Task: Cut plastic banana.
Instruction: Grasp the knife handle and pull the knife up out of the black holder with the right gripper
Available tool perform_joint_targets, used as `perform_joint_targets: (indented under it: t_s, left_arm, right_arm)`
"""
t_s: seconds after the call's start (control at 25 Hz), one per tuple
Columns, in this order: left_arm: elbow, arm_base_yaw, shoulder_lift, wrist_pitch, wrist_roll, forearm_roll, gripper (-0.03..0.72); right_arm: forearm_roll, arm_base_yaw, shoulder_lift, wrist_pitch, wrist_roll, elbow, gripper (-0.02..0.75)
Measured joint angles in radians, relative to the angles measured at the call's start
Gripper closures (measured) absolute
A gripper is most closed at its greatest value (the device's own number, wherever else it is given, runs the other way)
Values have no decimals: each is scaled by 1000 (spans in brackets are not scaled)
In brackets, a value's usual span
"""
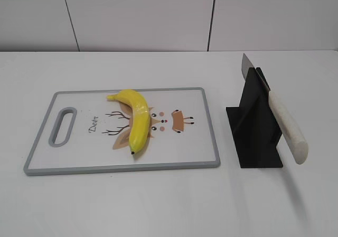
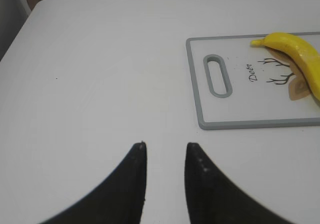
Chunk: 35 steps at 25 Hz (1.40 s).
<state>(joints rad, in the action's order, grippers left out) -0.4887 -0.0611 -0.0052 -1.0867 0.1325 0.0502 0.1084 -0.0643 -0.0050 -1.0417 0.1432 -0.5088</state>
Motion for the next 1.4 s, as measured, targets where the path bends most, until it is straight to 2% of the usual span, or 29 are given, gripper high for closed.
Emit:
perform_joint_targets:
  t_s: [1.28,1.4]
  left_arm:
    - [0,0,0,0,0,1,452]
    - [0,0,0,0,0,1,415]
  right_arm:
    - [0,0,0,0,0,0,156]
    - [0,0,-1,1,0,0,156]
